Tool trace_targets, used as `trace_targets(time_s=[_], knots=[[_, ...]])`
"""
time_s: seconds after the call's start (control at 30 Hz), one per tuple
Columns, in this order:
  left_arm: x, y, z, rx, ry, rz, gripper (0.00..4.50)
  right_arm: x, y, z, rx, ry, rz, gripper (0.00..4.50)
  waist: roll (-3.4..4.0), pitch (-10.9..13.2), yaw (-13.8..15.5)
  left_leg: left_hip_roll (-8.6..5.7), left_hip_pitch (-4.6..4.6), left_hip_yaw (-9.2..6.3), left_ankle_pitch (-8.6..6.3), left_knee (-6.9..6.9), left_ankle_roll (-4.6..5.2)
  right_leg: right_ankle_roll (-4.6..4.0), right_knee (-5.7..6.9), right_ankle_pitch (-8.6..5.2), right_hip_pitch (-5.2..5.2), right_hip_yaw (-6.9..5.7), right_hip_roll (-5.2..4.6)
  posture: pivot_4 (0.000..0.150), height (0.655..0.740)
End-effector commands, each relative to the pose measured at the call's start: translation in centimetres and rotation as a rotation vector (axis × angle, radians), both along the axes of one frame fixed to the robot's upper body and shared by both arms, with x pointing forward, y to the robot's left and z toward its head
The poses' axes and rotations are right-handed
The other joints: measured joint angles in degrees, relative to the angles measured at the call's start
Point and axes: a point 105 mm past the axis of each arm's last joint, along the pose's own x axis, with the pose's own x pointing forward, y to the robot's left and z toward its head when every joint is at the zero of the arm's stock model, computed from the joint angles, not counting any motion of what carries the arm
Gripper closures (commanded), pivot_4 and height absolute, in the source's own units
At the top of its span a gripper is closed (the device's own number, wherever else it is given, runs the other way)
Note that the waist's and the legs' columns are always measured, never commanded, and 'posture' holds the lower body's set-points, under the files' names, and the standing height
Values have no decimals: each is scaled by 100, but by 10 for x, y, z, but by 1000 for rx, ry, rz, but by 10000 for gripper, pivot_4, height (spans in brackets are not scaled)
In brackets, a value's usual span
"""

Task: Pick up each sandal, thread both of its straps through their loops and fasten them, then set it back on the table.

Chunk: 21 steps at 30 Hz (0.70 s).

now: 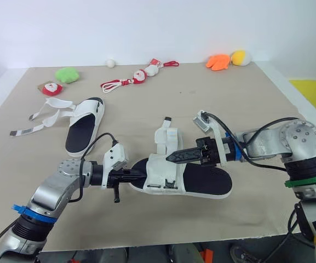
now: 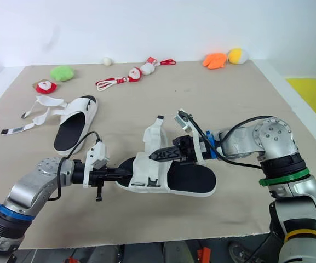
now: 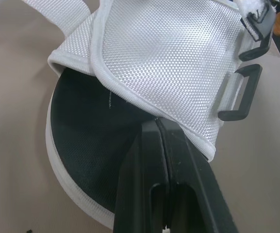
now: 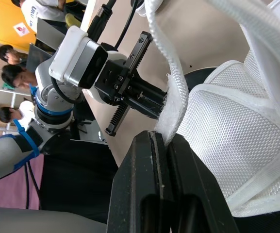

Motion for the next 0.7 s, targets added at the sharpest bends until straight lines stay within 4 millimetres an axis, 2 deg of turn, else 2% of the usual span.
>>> trace_targets(time_s=[0.03, 0.7], knots=[[-1, 1, -2, 10, 4, 7, 45000, -6, 1, 3, -14, -25, 26, 44492, 0, 0, 0, 0, 0, 0, 0, 0, 0, 0, 0, 0, 0, 0, 0, 1500, 7400], [-1, -3, 0, -3, 7, 5, 45000, -6, 6, 3, -28, -82, 35, 44492, 0, 0, 0, 1, 0, 0, 0, 0, 0, -1, 0, 0, -1, 0, 0, 1500, 7400]])
